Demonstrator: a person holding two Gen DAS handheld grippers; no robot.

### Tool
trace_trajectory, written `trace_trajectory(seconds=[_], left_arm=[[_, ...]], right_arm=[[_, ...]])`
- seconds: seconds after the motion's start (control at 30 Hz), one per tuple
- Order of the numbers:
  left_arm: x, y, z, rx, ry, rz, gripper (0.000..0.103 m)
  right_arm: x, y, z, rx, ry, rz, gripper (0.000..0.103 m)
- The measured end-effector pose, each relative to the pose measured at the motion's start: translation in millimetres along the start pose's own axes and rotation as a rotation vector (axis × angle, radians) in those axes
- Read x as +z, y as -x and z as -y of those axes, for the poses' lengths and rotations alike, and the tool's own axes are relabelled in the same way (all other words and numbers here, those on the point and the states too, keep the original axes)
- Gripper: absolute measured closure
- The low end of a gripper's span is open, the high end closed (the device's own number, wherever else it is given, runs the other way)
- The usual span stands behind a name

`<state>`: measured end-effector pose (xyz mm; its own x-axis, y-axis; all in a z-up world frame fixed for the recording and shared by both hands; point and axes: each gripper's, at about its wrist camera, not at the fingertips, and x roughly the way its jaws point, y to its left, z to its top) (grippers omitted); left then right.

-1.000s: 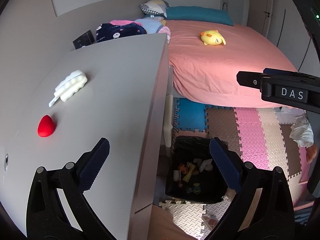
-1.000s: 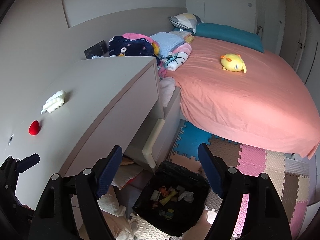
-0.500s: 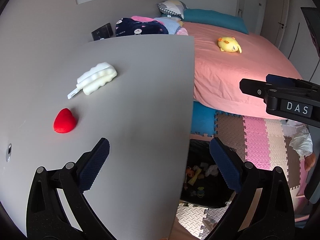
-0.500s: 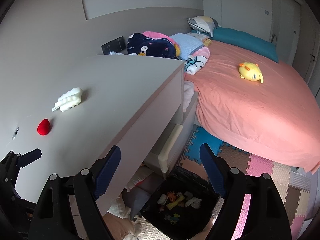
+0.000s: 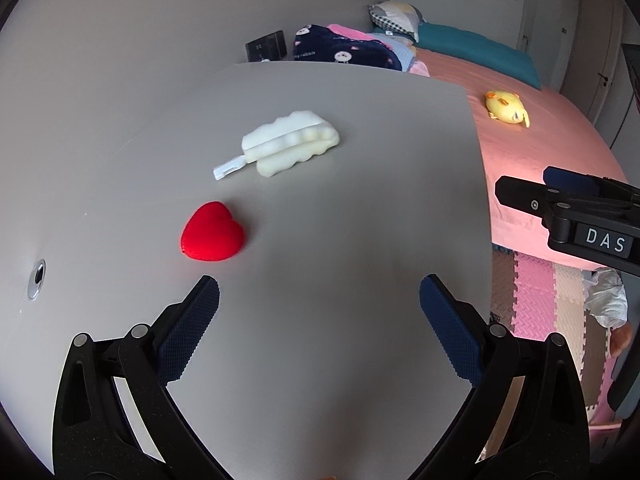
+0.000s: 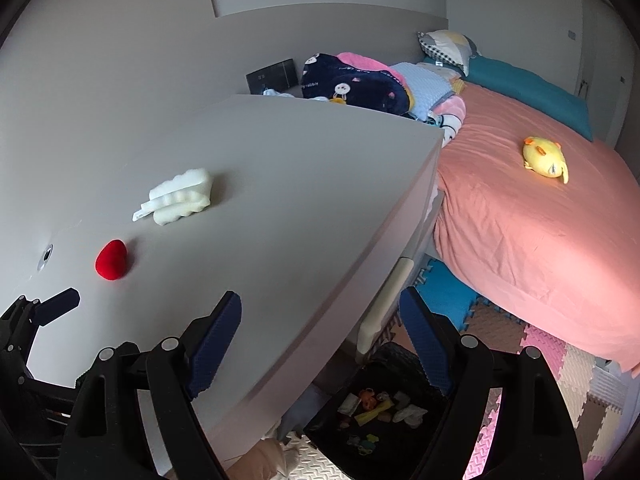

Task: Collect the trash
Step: 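Move both open tools back over the desk toward the heart and foam block, then grasp the red heart plush with the left tool while the right tool grasps the white foam block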

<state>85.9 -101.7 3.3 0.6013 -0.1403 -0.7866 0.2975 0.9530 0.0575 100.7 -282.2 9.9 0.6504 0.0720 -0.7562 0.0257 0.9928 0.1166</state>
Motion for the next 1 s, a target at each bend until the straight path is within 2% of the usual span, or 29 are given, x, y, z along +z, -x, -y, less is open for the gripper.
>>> trace_trajectory(seconds=[0.23, 0.53, 0.77, 0.87, 1.0], left_arm=[[4, -11, -27, 0.022, 0.052, -0.017, 0.007], [14, -27, -63, 0.091, 0.159, -0.001, 0.007], [17, -42, -79, 0.094, 0.207, -0.015, 0.022], [17, -50, -81, 0.083, 0.207, -0.035, 0.031], [17, -54, -82, 0.089, 0.193, -0.035, 0.036]], right_arm=[[15, -18, -23, 0.032, 0.032, -0.017, 0.02], [37, -47, -59, 0.086, 0.123, -0.044, 0.019], [51, -72, -84, 0.131, 0.198, -0.076, 0.019], [56, -86, -95, 0.145, 0.253, -0.102, 0.014], [60, -101, -104, 0.17, 0.293, -0.121, 0.014]])
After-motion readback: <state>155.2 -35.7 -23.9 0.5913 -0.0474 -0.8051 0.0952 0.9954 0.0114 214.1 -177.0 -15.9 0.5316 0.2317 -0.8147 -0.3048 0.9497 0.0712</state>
